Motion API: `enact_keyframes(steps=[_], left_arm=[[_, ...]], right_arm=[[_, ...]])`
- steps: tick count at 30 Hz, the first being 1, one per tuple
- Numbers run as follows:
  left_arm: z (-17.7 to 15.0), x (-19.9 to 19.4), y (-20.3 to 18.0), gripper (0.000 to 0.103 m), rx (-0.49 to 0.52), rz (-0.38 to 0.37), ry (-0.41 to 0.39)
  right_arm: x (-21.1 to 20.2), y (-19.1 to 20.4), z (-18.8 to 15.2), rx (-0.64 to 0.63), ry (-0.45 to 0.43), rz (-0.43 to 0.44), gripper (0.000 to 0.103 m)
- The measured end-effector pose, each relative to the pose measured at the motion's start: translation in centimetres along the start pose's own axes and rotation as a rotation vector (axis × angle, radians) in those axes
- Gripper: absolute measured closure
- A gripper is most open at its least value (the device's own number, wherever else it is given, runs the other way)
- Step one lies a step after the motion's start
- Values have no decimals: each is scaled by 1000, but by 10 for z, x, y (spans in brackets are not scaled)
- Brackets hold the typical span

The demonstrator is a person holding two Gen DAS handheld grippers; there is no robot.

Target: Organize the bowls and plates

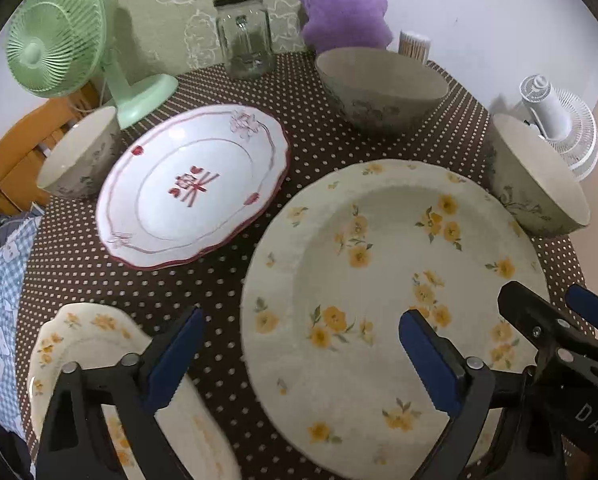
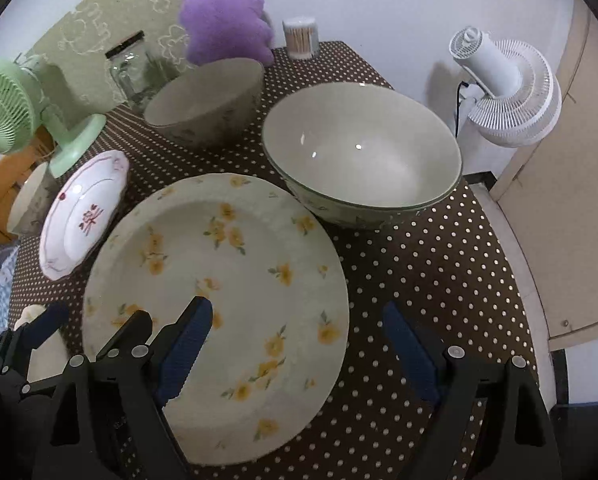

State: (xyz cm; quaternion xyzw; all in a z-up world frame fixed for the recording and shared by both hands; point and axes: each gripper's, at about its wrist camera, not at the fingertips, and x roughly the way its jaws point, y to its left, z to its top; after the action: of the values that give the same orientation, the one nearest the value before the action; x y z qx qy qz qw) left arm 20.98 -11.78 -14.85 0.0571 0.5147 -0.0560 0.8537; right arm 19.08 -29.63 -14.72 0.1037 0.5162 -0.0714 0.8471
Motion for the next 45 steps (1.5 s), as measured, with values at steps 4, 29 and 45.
enact_keyframes(steps=[4,29,45], left_arm=[[3,10,-2,7,-2,13,19],[11,18,-6,27,65,-7,5],[7,13,0,29,47,-31,56]], right_arm=[[12,0,4,-6,16,5,14],[42,-1,8,49,67,72,35],[37,2,6,64,108,42,36]])
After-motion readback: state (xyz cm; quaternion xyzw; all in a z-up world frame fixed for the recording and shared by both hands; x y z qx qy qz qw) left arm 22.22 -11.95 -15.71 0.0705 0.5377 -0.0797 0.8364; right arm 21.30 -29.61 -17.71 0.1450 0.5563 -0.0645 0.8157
